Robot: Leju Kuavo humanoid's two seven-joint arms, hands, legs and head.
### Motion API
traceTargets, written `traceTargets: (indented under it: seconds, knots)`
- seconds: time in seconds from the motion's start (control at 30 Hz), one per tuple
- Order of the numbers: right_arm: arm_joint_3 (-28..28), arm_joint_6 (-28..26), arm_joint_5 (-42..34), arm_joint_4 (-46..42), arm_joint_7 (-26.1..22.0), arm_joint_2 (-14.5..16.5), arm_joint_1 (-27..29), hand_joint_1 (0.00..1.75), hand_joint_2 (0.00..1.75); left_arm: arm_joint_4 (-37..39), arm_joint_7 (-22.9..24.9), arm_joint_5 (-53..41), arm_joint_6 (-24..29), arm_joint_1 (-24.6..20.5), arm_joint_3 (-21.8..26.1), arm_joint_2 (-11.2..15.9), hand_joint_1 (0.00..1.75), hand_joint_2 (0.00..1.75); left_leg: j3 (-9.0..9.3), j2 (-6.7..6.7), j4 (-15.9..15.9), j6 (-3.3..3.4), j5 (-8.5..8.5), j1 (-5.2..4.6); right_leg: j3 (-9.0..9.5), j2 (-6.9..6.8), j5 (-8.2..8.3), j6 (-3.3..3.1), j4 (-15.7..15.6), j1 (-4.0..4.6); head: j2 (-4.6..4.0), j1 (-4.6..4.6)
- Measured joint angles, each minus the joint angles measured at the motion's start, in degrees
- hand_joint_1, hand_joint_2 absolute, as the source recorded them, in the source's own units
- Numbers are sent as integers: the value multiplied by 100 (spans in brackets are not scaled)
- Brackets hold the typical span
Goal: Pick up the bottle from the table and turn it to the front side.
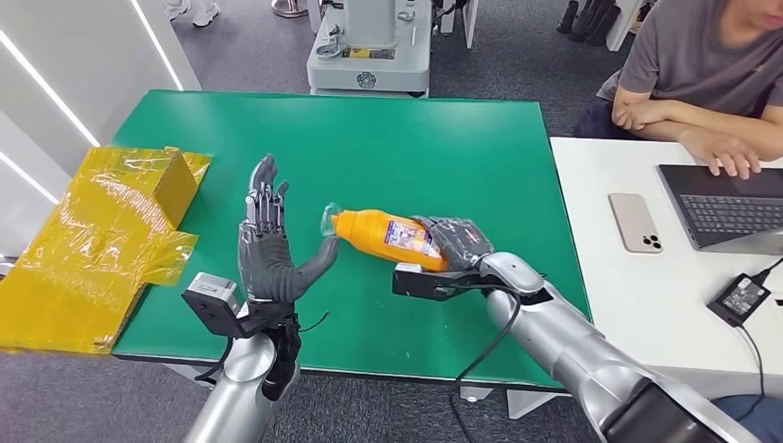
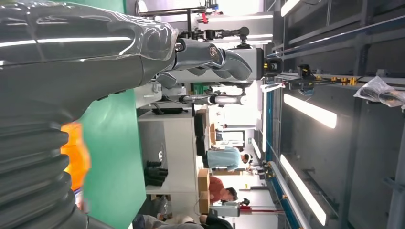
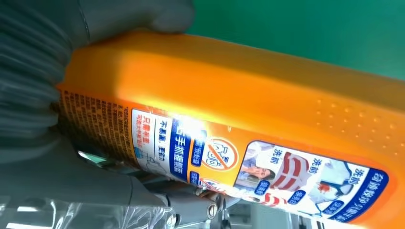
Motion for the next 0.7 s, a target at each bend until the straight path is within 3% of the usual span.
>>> traceTargets:
  seconds: [0.2, 0.33, 0.43, 0.6, 0.7]
  knots:
    - [-755, -1002, -74, -415, 434, 311, 90, 175, 175, 0, -2, -2, 138, 37, 0, -1, 0, 175, -2, 4, -1, 0, 0, -1, -1, 4, 0, 0, 0, 0, 0, 1]
    - [-1157, -1218, -116, -634, 466, 459, 135, 175, 175, 0, -4, 32, 169, 38, 0, -1, 0, 175, -2, 0, 0, 0, 0, -1, 0, 0, 0, 0, -2, -1, 0, 2]
    - [-1363, -1441, -188, -788, 400, 531, 236, 175, 175, 0, -22, 73, 223, 39, 0, -2, 0, 175, -3, -1, -1, 0, 0, -1, 0, -1, 0, 0, -2, -1, 0, 1]
    - [-1831, -2387, -310, -1163, 16, 706, 589, 175, 175, 0, -110, 155, 457, 65, 0, -4, 0, 175, -3, -1, -1, 0, 0, -1, -1, -1, -1, 1, -2, 0, 0, 1]
    - [-2034, -2655, -340, -1348, -118, 783, 783, 175, 175, 0, -111, 167, 509, 96, 0, -20, 0, 175, -3, -1, -2, 0, -1, -1, -1, 0, -1, 1, -3, 0, 0, 0]
